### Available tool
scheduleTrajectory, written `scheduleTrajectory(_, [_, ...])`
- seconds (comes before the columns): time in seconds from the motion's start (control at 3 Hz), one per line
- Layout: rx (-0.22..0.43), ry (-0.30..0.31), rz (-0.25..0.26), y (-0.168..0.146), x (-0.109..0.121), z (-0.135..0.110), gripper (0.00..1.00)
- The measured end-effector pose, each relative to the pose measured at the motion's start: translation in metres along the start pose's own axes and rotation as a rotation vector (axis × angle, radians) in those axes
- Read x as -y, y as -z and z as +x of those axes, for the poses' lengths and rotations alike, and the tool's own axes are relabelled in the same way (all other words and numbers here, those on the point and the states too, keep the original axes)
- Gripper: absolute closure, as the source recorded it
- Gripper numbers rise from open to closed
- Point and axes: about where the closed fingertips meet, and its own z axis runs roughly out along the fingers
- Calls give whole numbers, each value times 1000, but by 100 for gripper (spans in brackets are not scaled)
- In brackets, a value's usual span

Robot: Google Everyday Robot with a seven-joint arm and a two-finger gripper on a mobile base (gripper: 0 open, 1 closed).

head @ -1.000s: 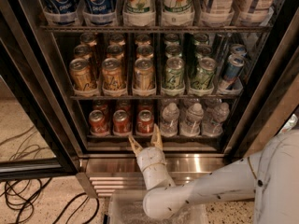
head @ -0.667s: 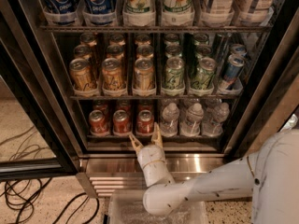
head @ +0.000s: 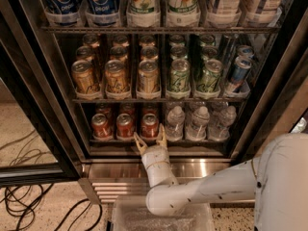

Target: Pick coke can from bottom shelf of fridge

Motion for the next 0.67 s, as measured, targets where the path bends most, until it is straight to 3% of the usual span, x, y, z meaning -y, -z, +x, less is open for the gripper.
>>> scheduleTrajectory(0.67, [0,-17,31,-19,4,7,42])
